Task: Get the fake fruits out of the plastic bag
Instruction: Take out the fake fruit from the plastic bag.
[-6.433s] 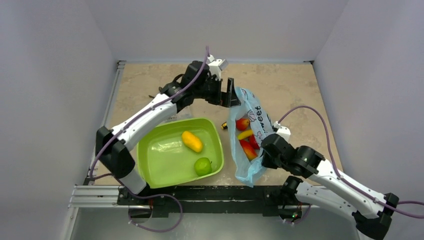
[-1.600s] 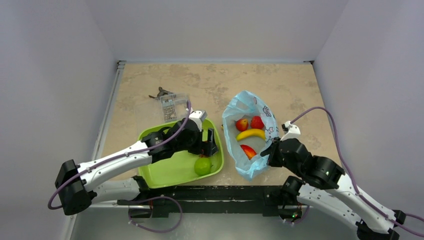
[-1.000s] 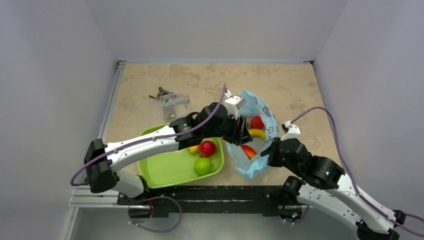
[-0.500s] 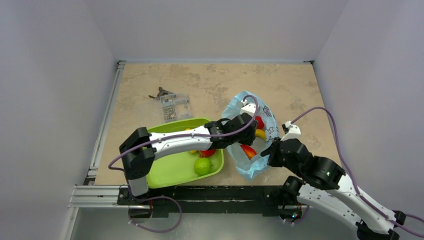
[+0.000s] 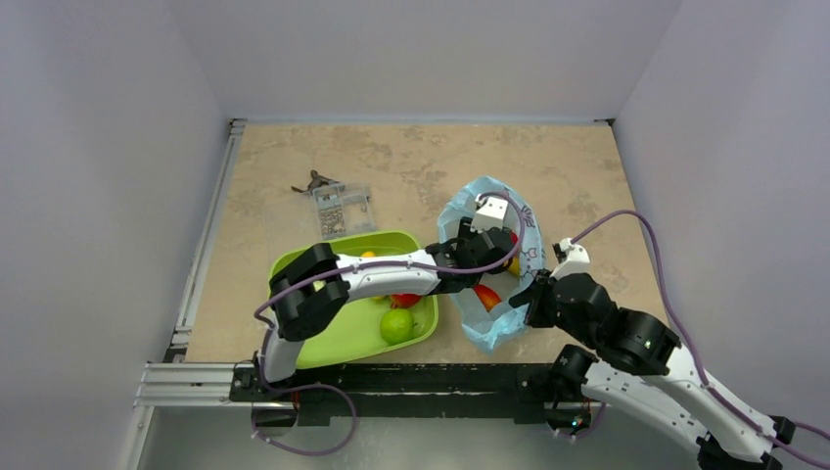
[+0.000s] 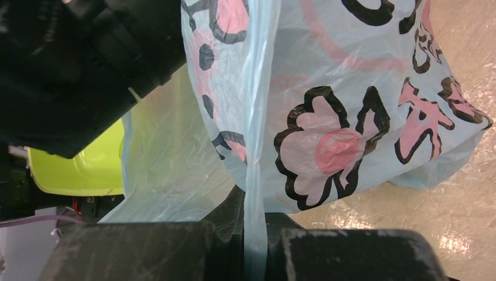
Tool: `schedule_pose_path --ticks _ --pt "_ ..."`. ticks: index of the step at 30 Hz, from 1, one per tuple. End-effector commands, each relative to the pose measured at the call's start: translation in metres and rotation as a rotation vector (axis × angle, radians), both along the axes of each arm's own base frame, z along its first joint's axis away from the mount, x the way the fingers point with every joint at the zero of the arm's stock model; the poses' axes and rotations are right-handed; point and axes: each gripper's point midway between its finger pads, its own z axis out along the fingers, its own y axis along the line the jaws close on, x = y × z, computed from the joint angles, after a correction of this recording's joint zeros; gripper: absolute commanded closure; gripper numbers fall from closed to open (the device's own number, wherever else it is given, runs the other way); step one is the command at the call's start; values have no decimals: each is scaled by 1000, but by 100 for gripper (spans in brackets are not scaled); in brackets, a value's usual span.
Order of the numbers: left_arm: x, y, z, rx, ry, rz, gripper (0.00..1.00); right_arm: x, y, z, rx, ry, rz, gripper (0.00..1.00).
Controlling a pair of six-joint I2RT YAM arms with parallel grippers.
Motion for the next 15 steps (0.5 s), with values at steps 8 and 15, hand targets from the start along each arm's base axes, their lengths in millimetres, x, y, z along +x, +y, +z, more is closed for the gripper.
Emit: schedule_pose_path --ticks 8,15 --pt "54 -1 6 27 -173 125 44 -3 16 8 38 -21 89 100" --pt "67 -4 -10 71 -194 119 49 -3 15 10 35 -29 87 100"
